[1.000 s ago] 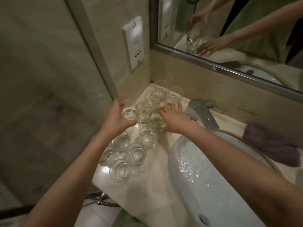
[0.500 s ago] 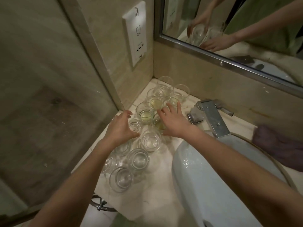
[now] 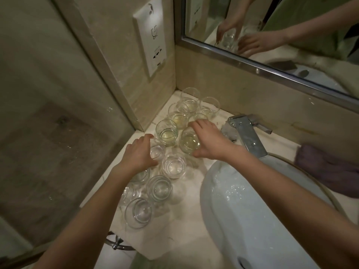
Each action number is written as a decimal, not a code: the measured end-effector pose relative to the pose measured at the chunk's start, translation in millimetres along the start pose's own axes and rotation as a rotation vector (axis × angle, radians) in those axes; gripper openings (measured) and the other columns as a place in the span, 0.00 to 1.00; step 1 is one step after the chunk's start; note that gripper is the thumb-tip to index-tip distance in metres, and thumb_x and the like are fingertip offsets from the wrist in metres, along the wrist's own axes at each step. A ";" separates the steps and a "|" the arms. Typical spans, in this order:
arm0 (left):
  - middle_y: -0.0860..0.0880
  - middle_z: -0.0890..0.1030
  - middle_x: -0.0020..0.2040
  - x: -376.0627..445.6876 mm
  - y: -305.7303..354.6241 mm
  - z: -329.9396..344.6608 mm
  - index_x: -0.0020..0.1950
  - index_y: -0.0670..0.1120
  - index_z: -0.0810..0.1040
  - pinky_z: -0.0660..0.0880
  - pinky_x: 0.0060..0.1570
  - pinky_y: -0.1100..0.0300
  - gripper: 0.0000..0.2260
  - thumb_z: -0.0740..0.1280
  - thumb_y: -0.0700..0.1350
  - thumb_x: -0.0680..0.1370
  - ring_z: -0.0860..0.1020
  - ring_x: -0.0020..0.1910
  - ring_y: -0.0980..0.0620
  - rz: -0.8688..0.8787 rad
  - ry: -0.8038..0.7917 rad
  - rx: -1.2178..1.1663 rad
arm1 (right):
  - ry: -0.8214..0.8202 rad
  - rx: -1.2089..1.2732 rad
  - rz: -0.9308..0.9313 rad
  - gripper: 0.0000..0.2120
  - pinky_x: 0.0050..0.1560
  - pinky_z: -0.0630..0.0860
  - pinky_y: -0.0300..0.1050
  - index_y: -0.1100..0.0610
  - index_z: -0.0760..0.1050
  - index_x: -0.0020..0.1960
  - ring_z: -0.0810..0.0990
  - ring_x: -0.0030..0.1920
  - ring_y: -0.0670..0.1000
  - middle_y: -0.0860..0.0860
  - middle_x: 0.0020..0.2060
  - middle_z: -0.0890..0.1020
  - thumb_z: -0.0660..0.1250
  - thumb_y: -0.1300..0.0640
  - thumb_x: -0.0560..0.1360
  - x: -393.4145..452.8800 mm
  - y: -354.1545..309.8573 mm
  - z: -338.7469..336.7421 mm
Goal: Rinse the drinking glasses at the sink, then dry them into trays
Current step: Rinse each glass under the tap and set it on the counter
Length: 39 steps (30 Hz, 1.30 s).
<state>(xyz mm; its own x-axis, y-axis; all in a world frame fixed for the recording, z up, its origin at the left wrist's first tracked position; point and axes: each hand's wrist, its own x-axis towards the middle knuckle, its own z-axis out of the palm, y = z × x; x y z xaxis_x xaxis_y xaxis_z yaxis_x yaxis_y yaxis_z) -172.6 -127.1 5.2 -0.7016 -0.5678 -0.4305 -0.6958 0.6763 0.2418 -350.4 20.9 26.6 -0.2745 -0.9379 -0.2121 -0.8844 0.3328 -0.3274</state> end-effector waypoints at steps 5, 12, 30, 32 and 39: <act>0.39 0.57 0.77 -15.0 18.9 -43.3 0.78 0.42 0.51 0.60 0.71 0.47 0.39 0.70 0.52 0.75 0.58 0.74 0.39 -0.015 0.000 0.121 | 0.107 0.413 0.132 0.41 0.57 0.66 0.40 0.56 0.60 0.72 0.70 0.64 0.53 0.54 0.66 0.67 0.77 0.57 0.65 -53.2 1.6 -11.7; 0.50 0.69 0.71 -49.3 114.6 -14.4 0.76 0.50 0.63 0.66 0.62 0.61 0.34 0.73 0.50 0.73 0.69 0.68 0.52 0.338 -0.276 -0.194 | 0.032 0.661 0.345 0.41 0.55 0.72 0.38 0.51 0.61 0.71 0.73 0.57 0.46 0.43 0.59 0.69 0.80 0.55 0.64 -131.4 14.3 31.7; 0.50 0.74 0.59 17.7 190.4 123.0 0.68 0.43 0.70 0.69 0.51 0.77 0.29 0.74 0.33 0.69 0.76 0.57 0.53 0.351 -0.325 -0.624 | 0.073 0.763 0.568 0.42 0.51 0.73 0.41 0.54 0.59 0.71 0.75 0.59 0.52 0.49 0.59 0.71 0.78 0.62 0.64 -131.6 116.8 93.4; 0.49 0.74 0.60 18.1 184.7 124.4 0.68 0.43 0.68 0.71 0.47 0.77 0.29 0.73 0.32 0.70 0.75 0.56 0.53 0.296 -0.357 -0.699 | 0.010 0.748 0.562 0.41 0.49 0.74 0.42 0.55 0.59 0.70 0.76 0.56 0.52 0.48 0.58 0.71 0.78 0.60 0.64 -126.7 120.3 89.8; 0.48 0.73 0.63 20.8 186.9 120.9 0.73 0.44 0.66 0.69 0.46 0.76 0.30 0.72 0.35 0.73 0.74 0.55 0.53 0.293 -0.415 -0.629 | 0.012 0.980 0.627 0.37 0.46 0.72 0.36 0.51 0.66 0.63 0.77 0.50 0.45 0.48 0.59 0.75 0.82 0.58 0.60 -134.1 127.1 95.2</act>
<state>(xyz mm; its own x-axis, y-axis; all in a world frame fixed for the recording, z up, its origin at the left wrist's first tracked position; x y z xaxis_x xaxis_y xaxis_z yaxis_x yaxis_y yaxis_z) -298.6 44.2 -63.7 -0.8407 -0.1044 -0.5313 -0.5351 0.3103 0.7857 -390.0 198.3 -74.1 -0.5685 -0.5814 -0.5821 0.0773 0.6667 -0.7413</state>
